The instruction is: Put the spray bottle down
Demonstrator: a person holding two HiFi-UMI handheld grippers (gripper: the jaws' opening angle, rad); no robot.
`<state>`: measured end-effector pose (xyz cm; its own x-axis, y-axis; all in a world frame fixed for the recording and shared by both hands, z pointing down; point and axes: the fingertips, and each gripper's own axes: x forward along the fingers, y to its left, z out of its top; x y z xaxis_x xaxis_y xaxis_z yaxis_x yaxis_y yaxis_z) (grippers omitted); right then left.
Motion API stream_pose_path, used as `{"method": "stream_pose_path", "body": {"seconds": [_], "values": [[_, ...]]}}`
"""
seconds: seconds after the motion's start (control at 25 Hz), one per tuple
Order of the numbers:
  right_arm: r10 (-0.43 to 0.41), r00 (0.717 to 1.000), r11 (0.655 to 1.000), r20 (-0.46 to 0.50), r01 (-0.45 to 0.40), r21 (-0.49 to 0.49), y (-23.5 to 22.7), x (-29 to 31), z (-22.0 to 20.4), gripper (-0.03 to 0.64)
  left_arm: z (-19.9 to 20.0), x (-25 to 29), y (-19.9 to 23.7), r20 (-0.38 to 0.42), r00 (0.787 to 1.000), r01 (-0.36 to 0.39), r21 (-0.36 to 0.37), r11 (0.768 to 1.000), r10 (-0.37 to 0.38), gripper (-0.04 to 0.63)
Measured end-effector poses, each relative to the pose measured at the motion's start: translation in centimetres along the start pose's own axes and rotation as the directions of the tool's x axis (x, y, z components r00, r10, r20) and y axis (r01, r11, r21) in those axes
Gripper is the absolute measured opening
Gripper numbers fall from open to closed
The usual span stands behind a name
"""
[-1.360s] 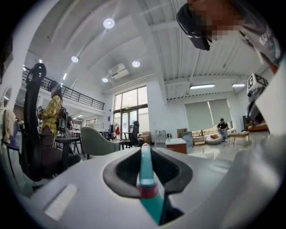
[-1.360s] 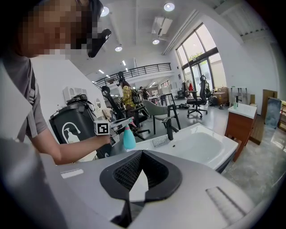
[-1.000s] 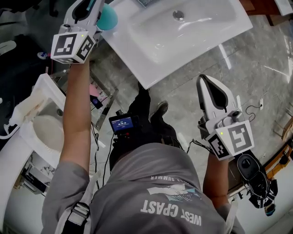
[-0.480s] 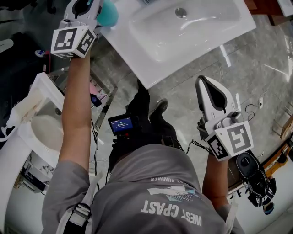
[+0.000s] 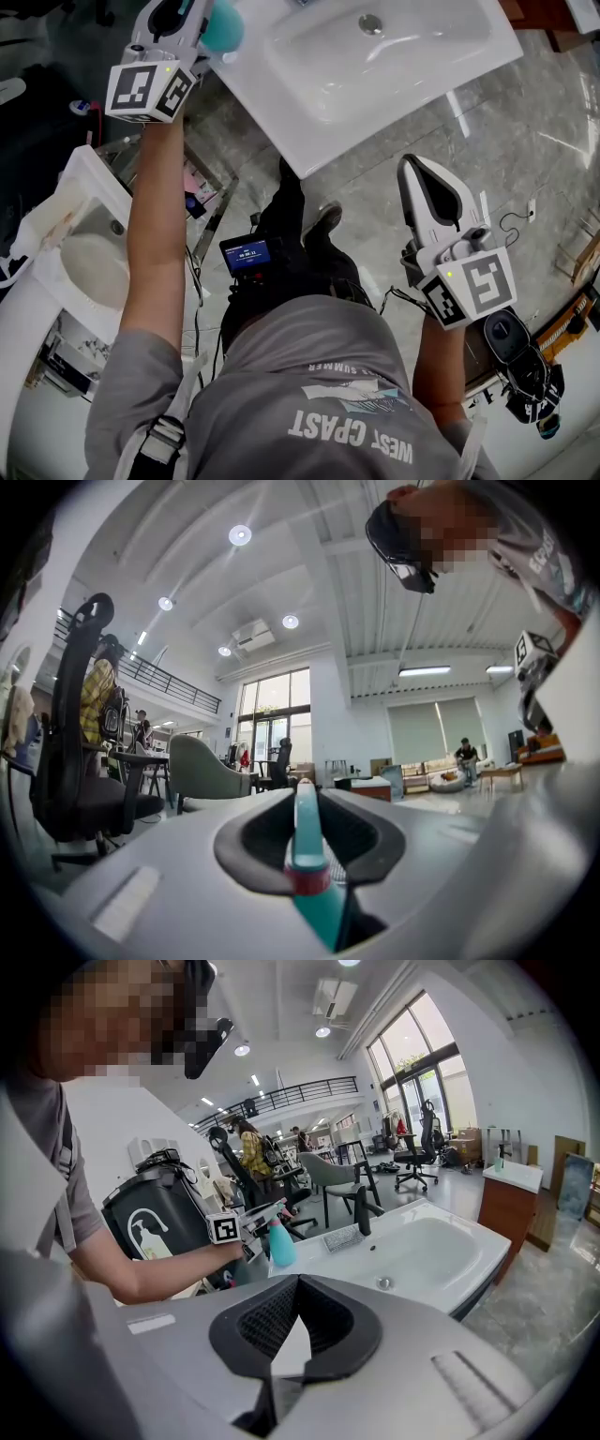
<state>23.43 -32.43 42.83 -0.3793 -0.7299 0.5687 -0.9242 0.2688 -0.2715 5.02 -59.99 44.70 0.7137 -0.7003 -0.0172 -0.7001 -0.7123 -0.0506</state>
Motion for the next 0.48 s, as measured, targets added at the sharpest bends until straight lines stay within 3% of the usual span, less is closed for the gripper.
{"method": "stream_pose_path", "body": {"seconds": [0.24,0.48], "values": [[0.011,1.000,1.000,-0.001,-0.011,-0.013,1.1,-0.6,-0.6,0.002,-0.7,-0.9,-1.0,-0.037,0.997,0.067,-0.002,0.998,-0.067,0.124],[0.021,1.000,0.999,0.006,-0.021,-0.025,1.5,-1.5,-0.7,0.002,-0.4,-1.5,-1.6,-0.055,0.996,0.073,0.015,0.997,-0.072,0.178]]}}
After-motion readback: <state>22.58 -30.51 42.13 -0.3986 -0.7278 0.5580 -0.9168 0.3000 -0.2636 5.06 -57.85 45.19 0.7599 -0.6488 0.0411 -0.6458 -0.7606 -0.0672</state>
